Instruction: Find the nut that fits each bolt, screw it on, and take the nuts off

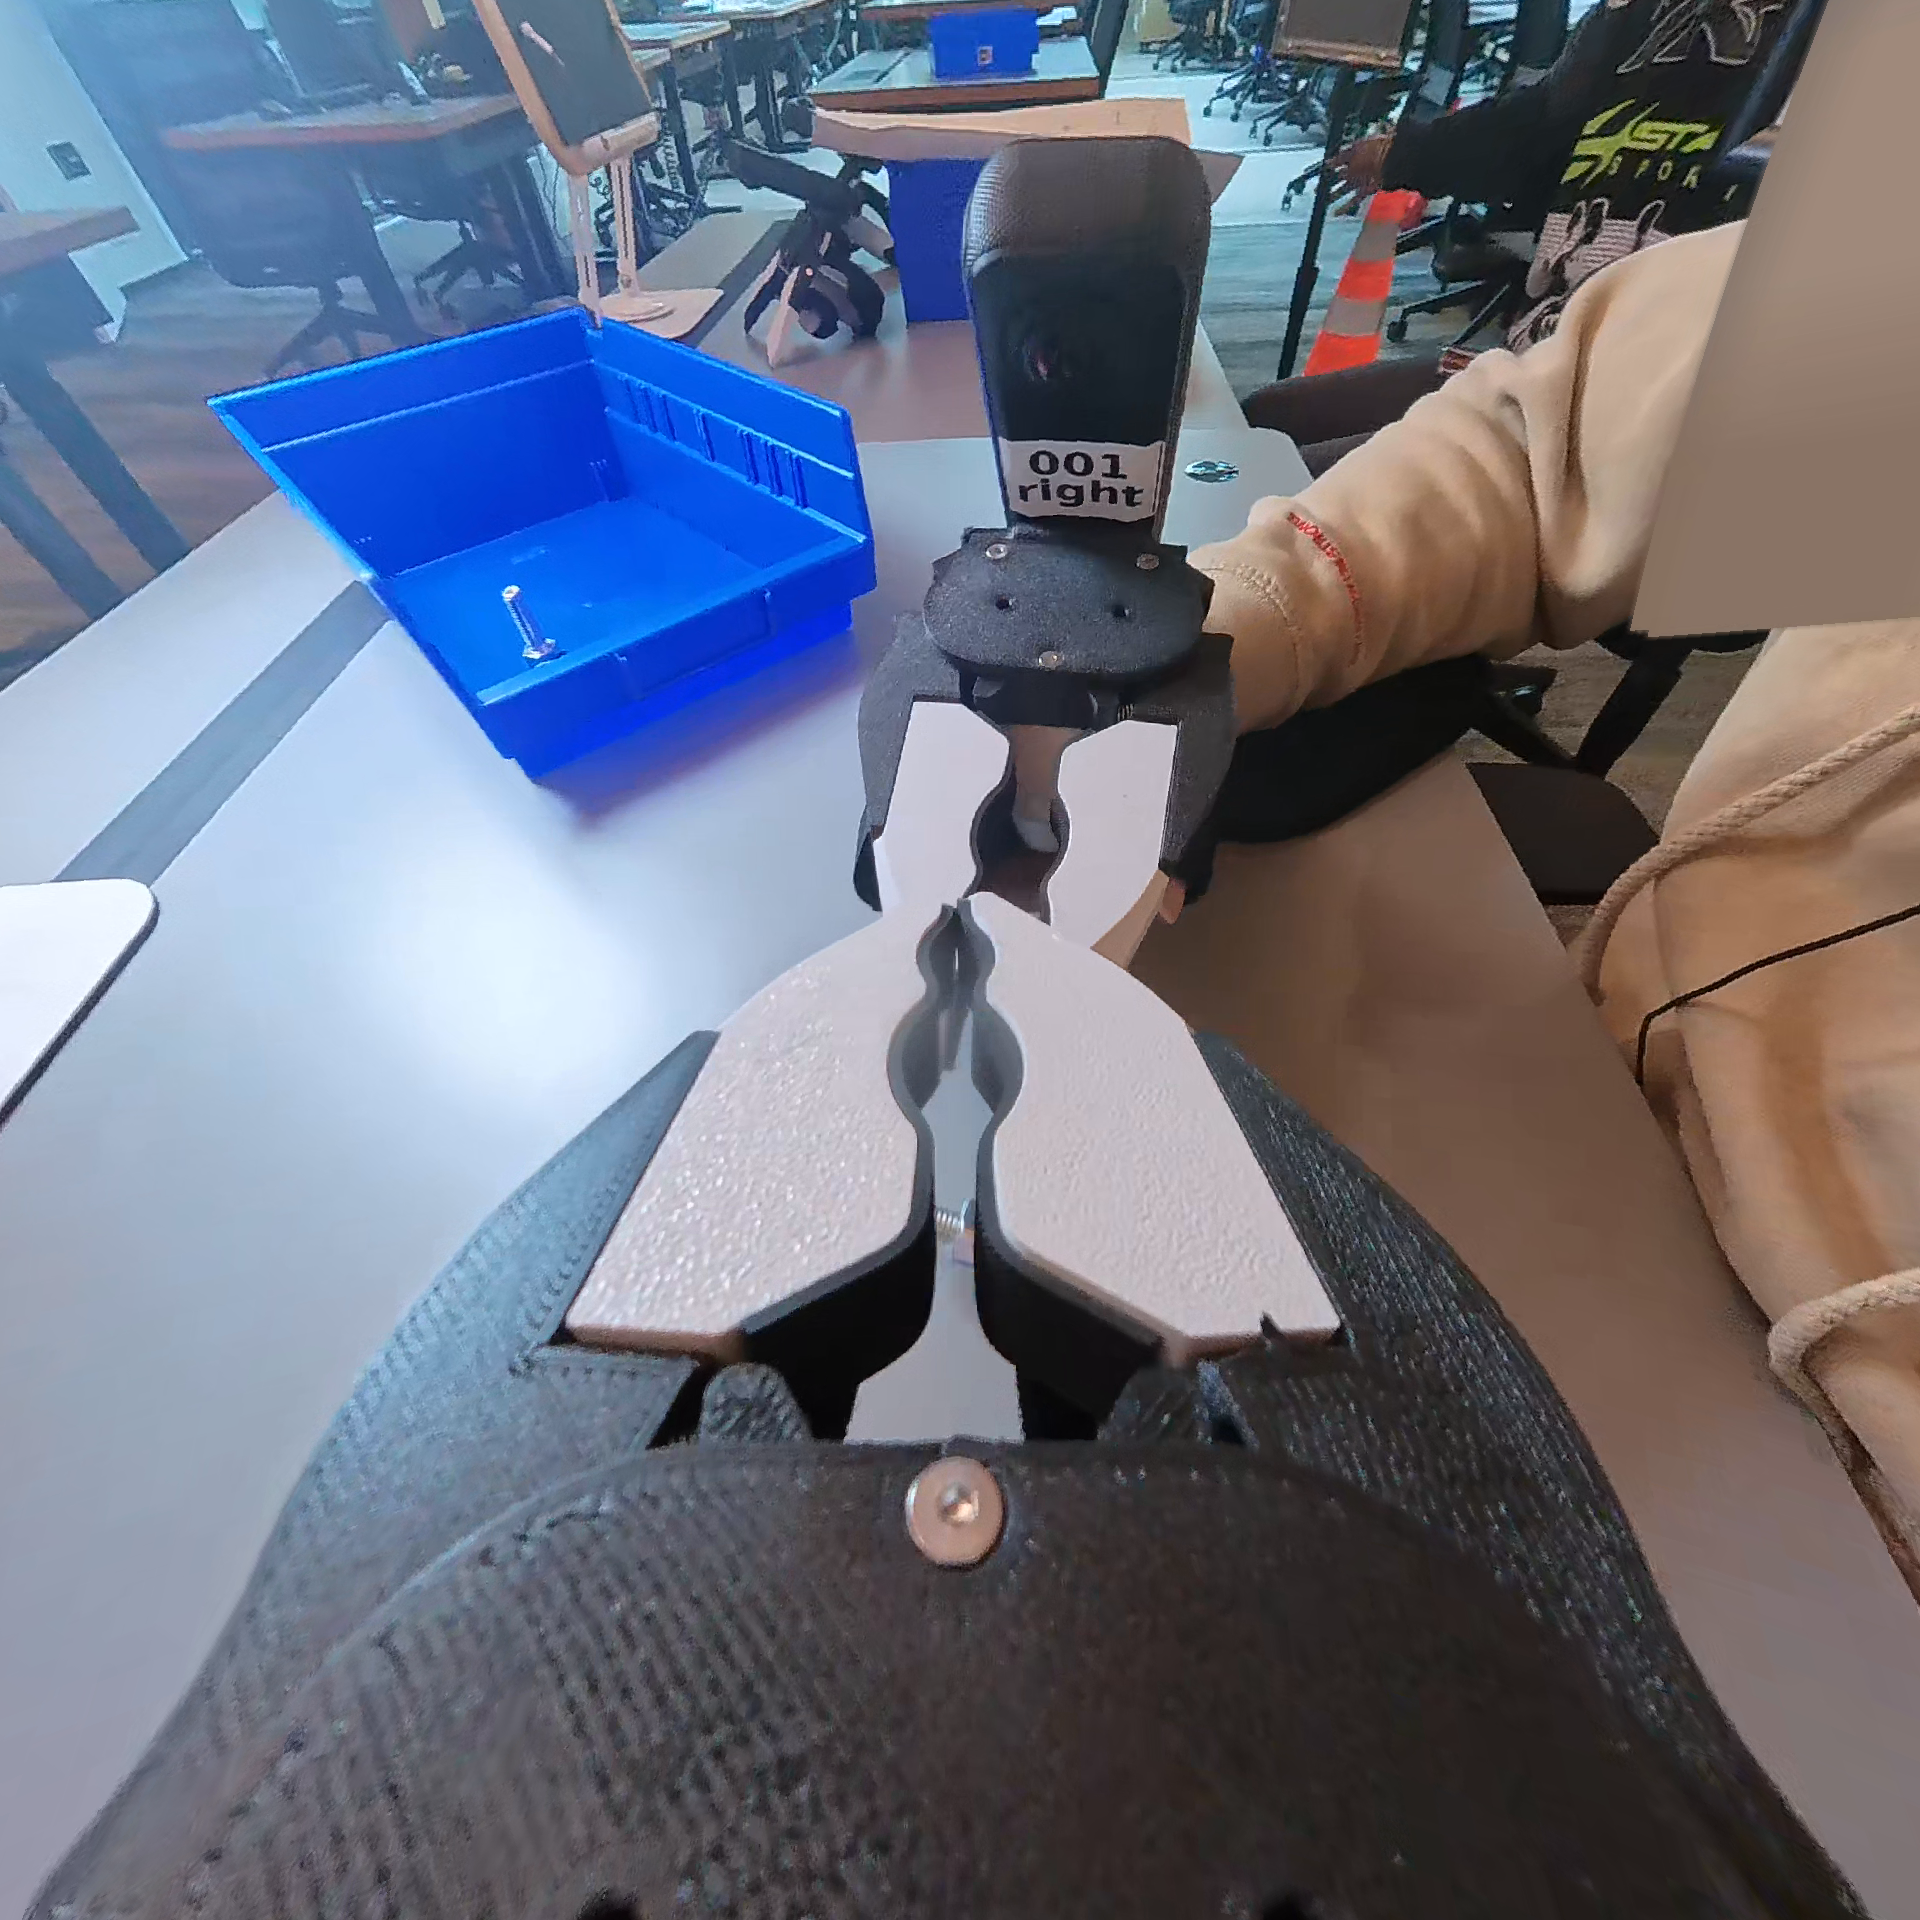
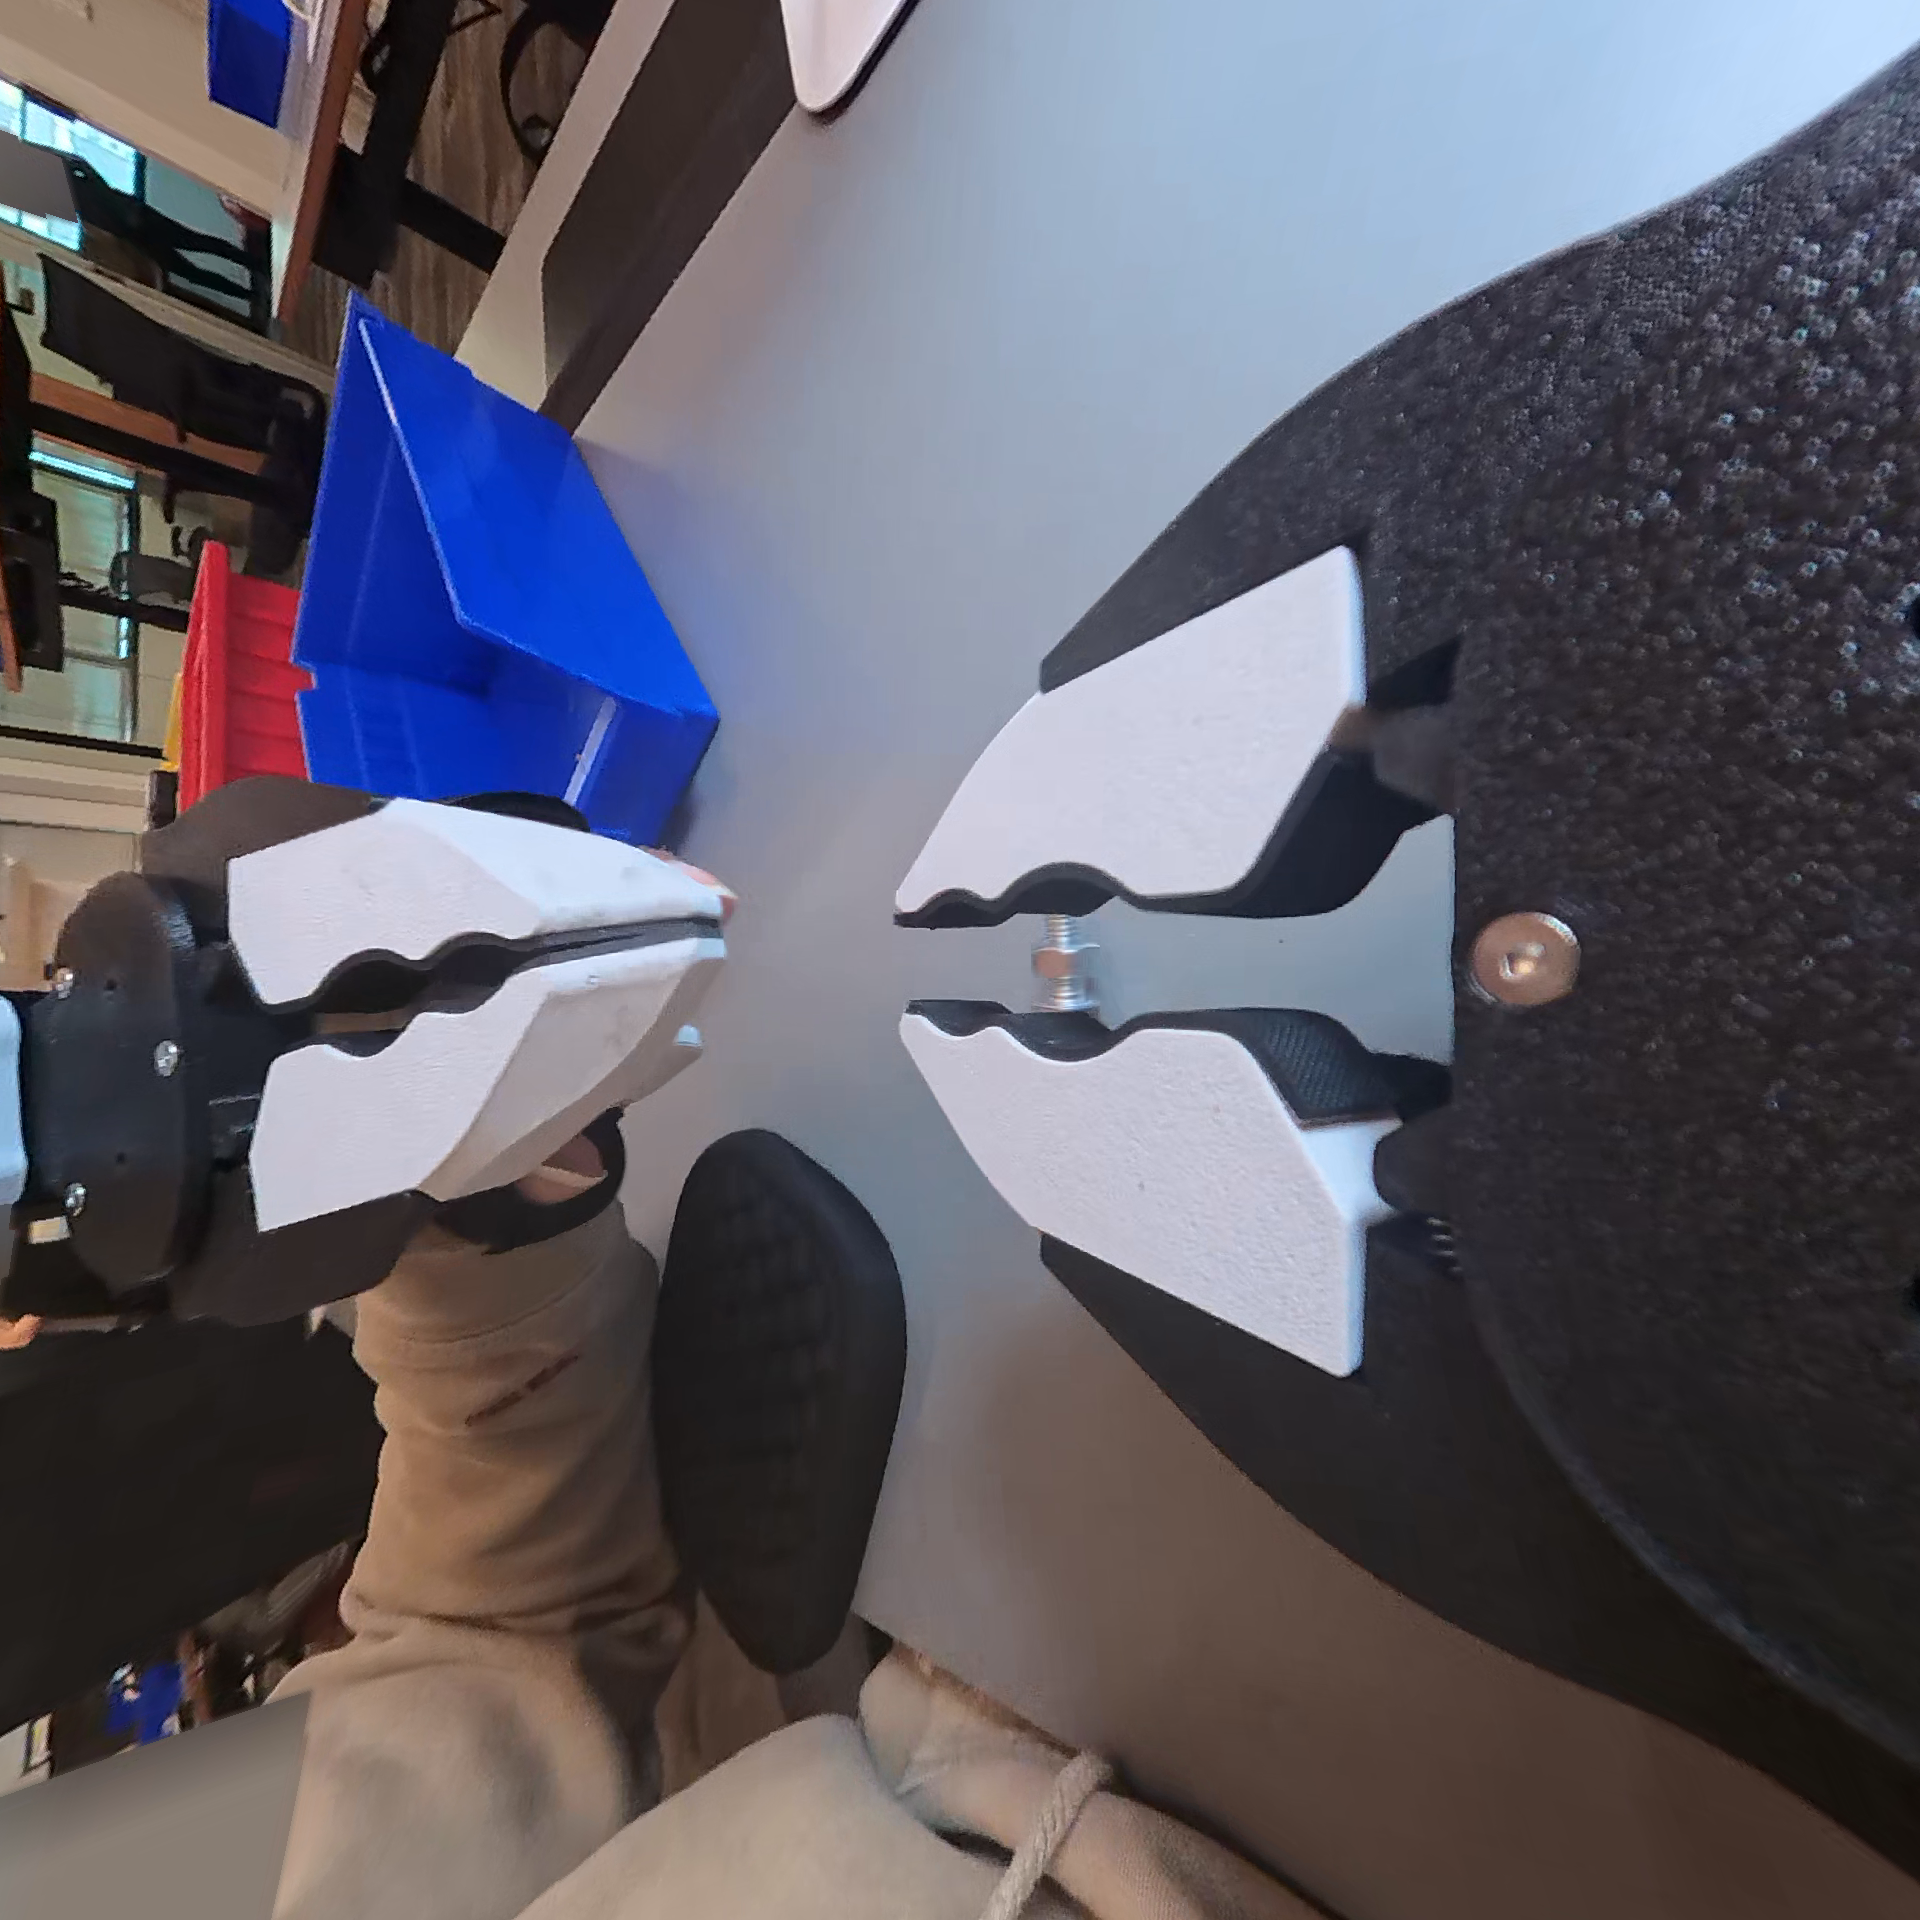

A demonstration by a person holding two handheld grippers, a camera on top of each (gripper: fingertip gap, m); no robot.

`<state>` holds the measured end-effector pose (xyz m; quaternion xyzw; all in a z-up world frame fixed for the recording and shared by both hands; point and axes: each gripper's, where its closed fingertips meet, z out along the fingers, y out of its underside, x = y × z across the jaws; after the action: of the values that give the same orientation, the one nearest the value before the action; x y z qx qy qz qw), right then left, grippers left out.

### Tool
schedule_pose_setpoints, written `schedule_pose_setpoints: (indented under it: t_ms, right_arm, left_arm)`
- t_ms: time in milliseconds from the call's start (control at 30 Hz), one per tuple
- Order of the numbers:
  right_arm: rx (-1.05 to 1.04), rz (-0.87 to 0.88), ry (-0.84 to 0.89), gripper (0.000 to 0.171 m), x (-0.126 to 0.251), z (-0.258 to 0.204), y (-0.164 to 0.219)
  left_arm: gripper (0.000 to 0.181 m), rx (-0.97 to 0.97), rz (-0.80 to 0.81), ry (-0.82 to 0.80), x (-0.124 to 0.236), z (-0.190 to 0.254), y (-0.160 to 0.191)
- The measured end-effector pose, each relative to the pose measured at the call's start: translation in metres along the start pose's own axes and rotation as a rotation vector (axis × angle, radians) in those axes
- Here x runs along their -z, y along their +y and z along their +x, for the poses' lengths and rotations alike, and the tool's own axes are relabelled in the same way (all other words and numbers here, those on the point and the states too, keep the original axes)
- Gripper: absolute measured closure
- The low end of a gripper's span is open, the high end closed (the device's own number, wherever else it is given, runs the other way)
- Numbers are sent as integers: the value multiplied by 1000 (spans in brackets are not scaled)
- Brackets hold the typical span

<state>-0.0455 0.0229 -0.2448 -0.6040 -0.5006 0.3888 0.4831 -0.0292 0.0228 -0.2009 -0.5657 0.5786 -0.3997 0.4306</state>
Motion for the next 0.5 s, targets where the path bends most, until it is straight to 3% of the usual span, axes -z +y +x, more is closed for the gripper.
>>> schedule_pose_setpoints:
  t_ms: [133, 233, 333, 500]
  right_arm:
    - [17, -61, 29, 157, -2, 5, 10]
    - [47, -200, 66, 153, -5, 9, 31]
    - [100, -352, 47, 140, -6, 3, 48]
    - [20, -523, 39, 118, -14, -6, 71]
  left_arm:
    - [181, 6, -52, -8, 1, -6, 12]
    - [178, 13, -105, -32, 2, -16, 29]
    - [158, 64, -183, 7, 1, -16, 49]
    - [150, 64, -201, 29, -2, -13, 64]
